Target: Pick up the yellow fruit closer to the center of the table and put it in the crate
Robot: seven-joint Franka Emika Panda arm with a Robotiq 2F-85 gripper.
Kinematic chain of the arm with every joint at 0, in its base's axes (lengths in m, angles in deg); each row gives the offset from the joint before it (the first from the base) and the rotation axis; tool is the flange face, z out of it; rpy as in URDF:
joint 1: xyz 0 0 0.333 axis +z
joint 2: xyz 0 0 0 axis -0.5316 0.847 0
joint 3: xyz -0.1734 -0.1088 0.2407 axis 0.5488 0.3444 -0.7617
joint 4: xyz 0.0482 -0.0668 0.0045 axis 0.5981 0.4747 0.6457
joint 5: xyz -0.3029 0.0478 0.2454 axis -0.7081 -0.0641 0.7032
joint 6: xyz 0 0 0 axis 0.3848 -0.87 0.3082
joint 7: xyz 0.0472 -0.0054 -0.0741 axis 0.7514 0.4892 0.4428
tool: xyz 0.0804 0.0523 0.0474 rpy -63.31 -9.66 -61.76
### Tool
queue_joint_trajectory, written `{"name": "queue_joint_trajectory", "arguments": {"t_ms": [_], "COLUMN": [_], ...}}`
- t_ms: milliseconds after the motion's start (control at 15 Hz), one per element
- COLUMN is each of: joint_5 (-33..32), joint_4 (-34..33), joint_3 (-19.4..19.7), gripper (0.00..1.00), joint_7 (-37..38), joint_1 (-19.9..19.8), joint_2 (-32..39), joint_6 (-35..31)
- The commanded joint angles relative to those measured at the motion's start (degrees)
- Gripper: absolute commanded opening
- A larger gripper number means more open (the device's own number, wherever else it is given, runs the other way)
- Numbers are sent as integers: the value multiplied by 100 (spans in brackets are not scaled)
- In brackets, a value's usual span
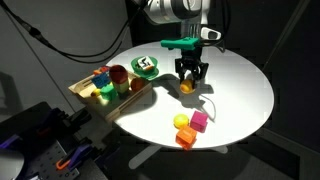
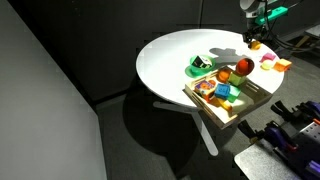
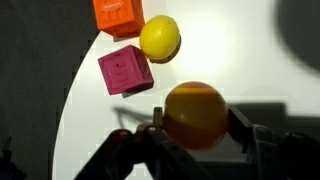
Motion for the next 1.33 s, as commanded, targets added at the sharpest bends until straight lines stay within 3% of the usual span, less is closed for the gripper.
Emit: {"name": "queue_joint_trajectory", "arguments": {"t_ms": [0, 933, 1267], "joint_5": [-191, 24, 12], "joint_4": [582, 2513, 3155], "joint_3": [-64, -497, -627], "gripper": [41, 41, 41], "joint_7": [-75, -868, -670], "joint_1": [9, -19, 125], "joint_2": [-630, -2599, -3065], "joint_6": [129, -457, -849]}}
